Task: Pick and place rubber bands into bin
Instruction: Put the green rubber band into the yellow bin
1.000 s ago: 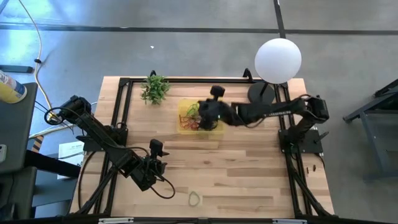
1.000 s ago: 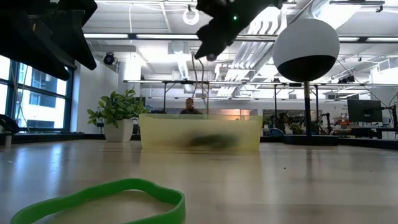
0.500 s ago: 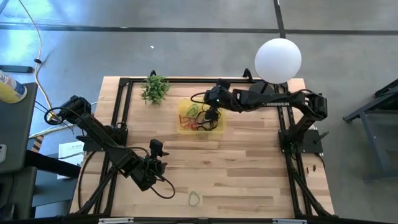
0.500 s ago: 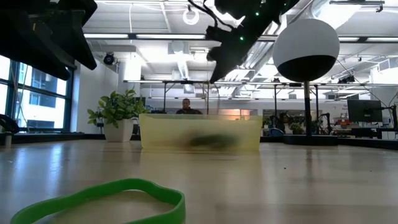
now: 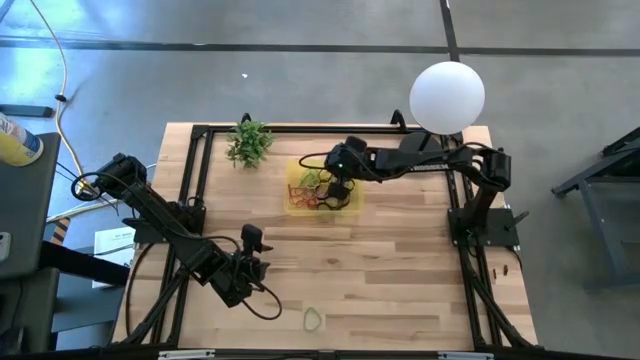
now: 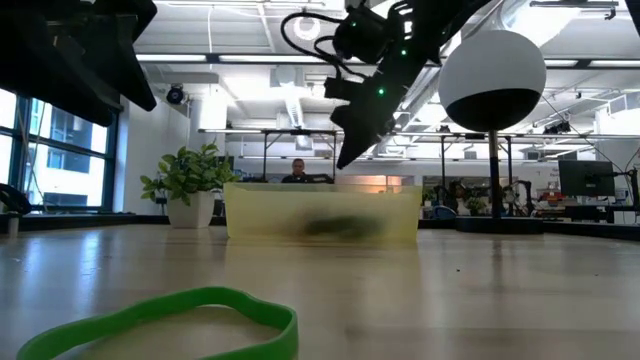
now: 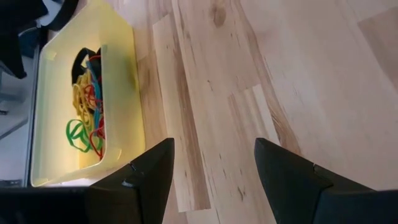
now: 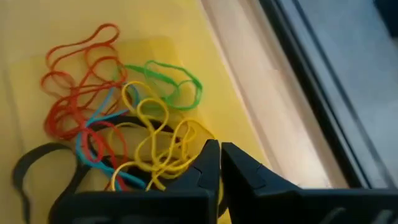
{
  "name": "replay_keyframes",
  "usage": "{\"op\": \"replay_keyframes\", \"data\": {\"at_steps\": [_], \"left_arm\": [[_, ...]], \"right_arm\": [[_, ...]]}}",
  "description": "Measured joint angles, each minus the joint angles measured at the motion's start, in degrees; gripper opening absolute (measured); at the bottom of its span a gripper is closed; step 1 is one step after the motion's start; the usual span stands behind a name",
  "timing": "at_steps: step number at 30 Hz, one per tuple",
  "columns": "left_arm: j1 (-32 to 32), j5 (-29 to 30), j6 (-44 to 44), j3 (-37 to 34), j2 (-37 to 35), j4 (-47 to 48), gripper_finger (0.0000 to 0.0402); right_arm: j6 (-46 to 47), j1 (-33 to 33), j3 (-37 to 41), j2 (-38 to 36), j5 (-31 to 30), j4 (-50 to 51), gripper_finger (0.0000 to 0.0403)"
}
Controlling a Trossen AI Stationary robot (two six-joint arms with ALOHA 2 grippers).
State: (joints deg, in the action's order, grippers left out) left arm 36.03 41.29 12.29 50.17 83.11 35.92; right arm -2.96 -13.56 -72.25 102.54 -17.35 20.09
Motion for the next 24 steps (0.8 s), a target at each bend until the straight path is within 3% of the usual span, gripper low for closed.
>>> {"op": "replay_keyframes", "data": {"at_steps": [4,9,15,21,24], "left_arm": [[0.0,-1.2,0.1,0.0,0.0,-0.4,0.0211],[0.0,-3.3,-1.0,0.0,0.0,-3.1,0.0211],[0.0,-9.8,-11.0,0.0,0.0,-13.0,0.0211],[0.0,-19.2,-24.5,0.0,0.8,-26.4,0.0211],[-0.8,-21.2,-26.9,0.0,1.4,-27.4,0.0211]], "right_arm": [[0.4,0.0,0.0,-0.1,3.4,0.1,0.0042],[0.7,1.0,0.0,-0.3,7.1,0.3,0.0124],[-1.7,5.5,0.0,-0.4,9.4,0.3,0.0214],[-3.9,13.9,0.0,-0.7,8.8,0.4,0.0244],[-3.9,18.9,0.0,-0.7,8.1,1.5,0.0242]]}}
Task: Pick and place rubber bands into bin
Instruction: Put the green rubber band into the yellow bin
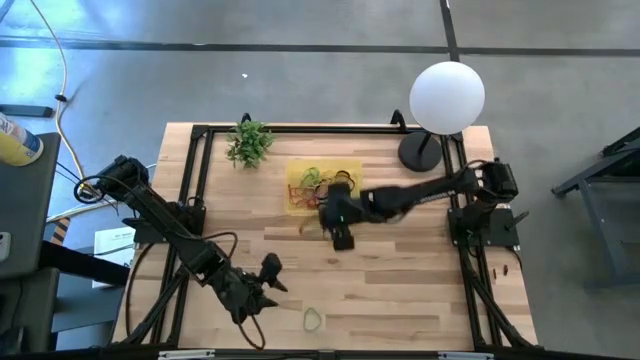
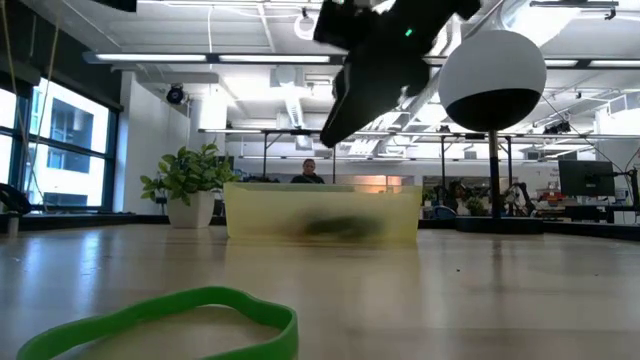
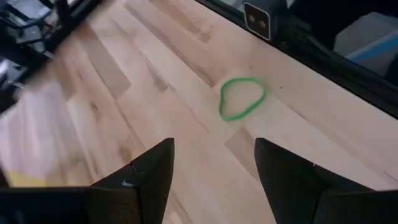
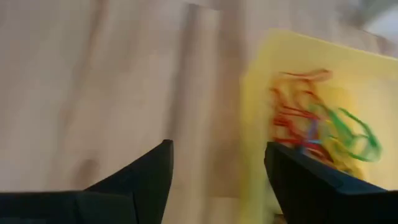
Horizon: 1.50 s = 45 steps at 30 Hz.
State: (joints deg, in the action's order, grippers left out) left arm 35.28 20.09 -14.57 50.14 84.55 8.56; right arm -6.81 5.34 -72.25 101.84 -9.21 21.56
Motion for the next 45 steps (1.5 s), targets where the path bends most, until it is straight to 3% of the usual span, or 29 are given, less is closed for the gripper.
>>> {"op": "replay_keyframes", "data": {"at_steps": [4,11,15,26,34,45], "left_arm": [[-2.4,-4.1,-0.5,0.1,1.9,0.2,0.0202],[-4.3,-5.7,1.1,0.0,2.8,7.8,0.0171],[-3.6,-5.7,6.8,0.0,2.8,15.6,0.016],[5.1,2.9,21.2,0.0,2.8,27.6,0.0156],[9.5,8.1,28.5,0.0,2.8,32.0,0.0157],[10.1,10.6,30.3,0.0,2.8,33.2,0.0156]], "right_arm": [[1.7,7.2,0.0,0.0,-0.7,1.0,0.0231],[5.4,15.6,0.0,1.3,12.6,-10.7,0.0209],[5.6,18.2,0.0,2.6,13.6,-16.6,0.0198],[12.5,18.7,0.0,13.3,19.3,-29.2,0.0178],[15.9,18.6,0.0,18.9,18.9,-36.3,0.0178],[17.1,19.5,-0.1,22.5,17.1,-40.9,0.0173]]}}
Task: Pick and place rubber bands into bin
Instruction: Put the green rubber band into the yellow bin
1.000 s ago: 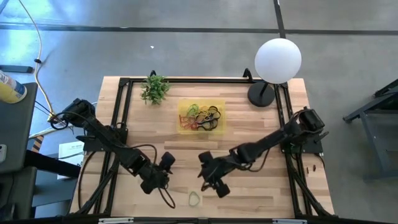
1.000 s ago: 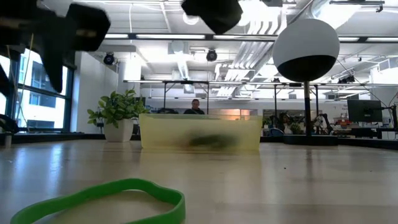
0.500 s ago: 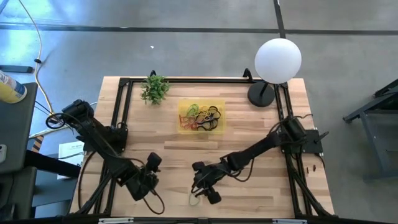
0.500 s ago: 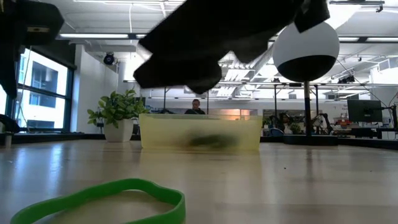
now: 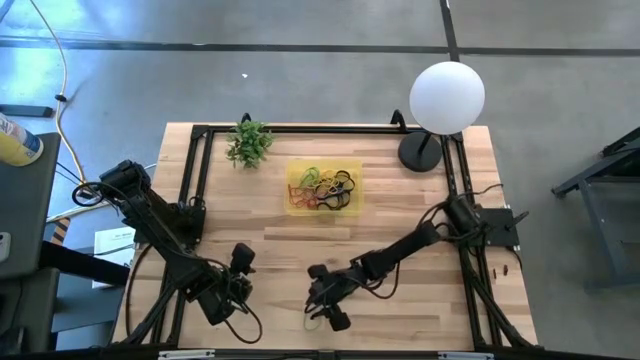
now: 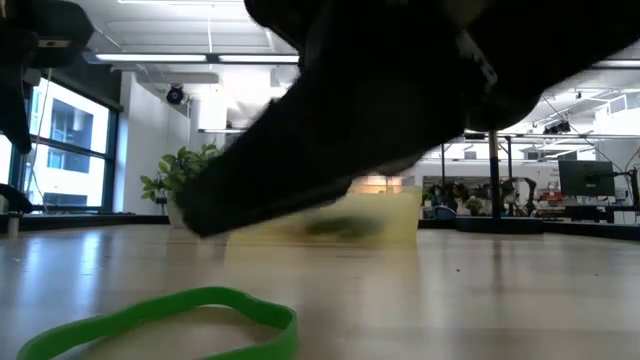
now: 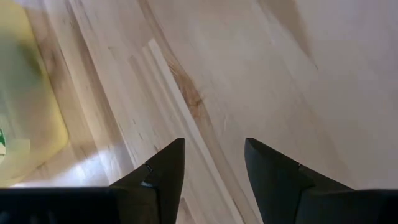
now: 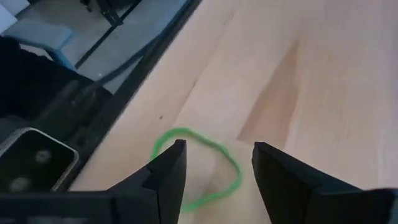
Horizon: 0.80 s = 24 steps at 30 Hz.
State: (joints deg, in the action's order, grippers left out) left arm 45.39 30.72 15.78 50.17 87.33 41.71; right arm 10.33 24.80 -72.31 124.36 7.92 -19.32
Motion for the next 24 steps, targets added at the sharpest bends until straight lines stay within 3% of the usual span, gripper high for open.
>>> {"op": "replay_keyframes", "data": {"at_steps": [17,24], "left_arm": [[0.0,0.4,0.2,0.0,0.0,0.0,0.0157],[0.0,0.4,0.6,0.0,0.0,0.0,0.0157]], "right_arm": [[-0.3,0.6,0.0,2.4,-4.8,0.0,0.015],[-1.6,2.2,0.0,2.4,-10.2,1.5,0.0151]]}}
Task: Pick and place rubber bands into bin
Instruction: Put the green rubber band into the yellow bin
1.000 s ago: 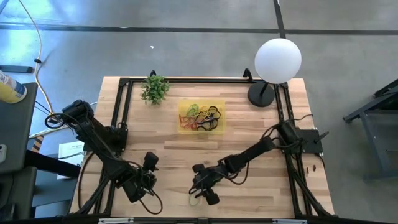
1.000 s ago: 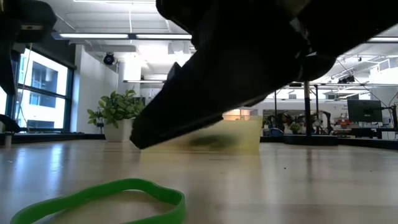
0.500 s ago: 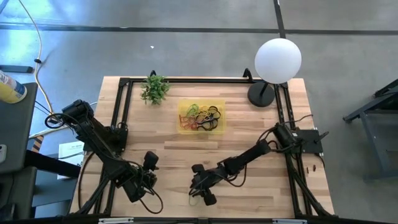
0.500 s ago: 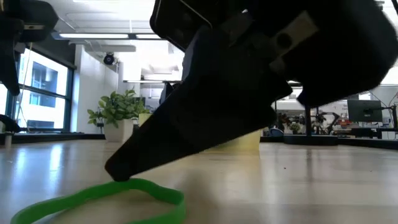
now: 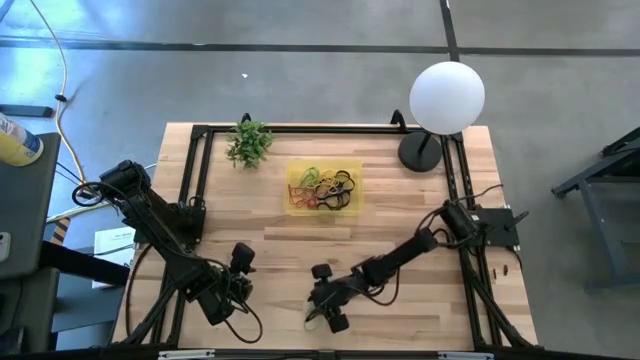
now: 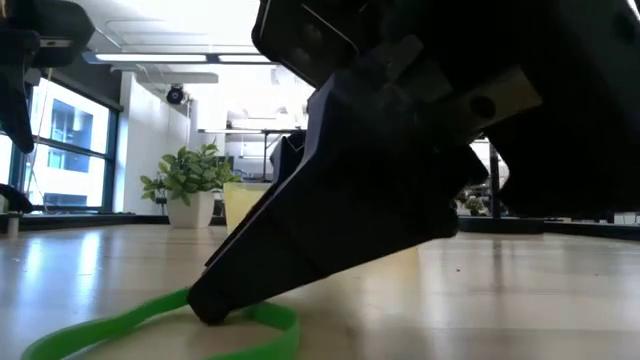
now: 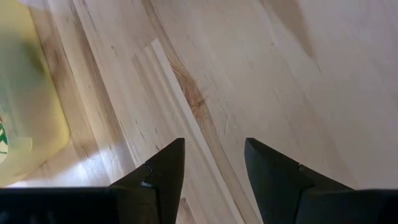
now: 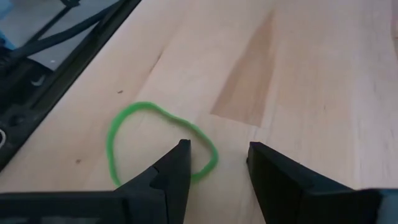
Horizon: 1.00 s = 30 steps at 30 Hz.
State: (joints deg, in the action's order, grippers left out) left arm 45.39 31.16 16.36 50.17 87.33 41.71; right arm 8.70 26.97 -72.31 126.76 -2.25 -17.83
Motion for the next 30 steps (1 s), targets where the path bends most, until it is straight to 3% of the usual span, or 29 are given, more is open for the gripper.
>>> {"op": "replay_keyframes", "data": {"at_steps": [10,19,30], "left_arm": [[0.0,0.0,0.5,0.0,0.0,0.0,0.0156],[0.0,0.0,0.5,0.0,0.0,0.0,0.0156],[0.0,0.0,0.7,0.0,0.0,0.0,0.0156]], "right_arm": [[-1.3,1.4,-0.2,1.4,-5.3,0.4,0.0118],[-3.1,1.4,-0.1,1.5,-3.9,0.4,0.0007],[-4.6,1.5,0.1,1.3,-7.4,-1.1,0.0004]]}}
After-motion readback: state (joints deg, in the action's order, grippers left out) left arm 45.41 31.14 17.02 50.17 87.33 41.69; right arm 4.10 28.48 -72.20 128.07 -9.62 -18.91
